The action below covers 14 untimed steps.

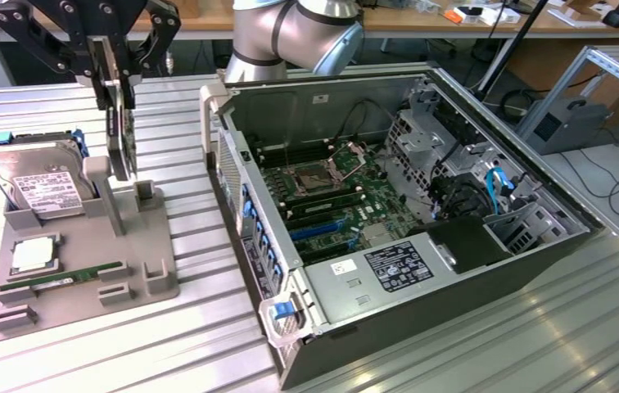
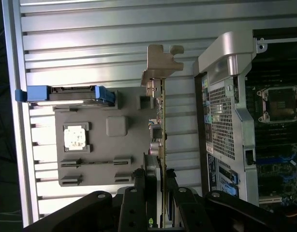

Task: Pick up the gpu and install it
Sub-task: 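Pick up the gpu and move the gpu toward the slot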

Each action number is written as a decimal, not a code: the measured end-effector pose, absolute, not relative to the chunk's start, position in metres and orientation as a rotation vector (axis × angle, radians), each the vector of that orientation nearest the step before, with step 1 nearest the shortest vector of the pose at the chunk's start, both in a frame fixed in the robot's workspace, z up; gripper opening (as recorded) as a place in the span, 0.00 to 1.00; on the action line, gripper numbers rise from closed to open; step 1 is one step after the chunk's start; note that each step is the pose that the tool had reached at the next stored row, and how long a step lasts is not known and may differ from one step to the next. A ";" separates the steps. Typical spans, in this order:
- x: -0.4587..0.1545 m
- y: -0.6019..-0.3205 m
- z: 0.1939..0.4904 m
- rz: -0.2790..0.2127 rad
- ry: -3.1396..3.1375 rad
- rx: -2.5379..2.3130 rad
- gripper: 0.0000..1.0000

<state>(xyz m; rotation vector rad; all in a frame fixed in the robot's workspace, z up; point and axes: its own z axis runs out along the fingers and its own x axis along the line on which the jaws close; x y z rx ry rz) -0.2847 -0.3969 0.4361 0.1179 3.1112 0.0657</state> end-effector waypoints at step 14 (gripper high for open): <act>-0.269 -0.397 0.436 0.066 3.111 0.118 0.27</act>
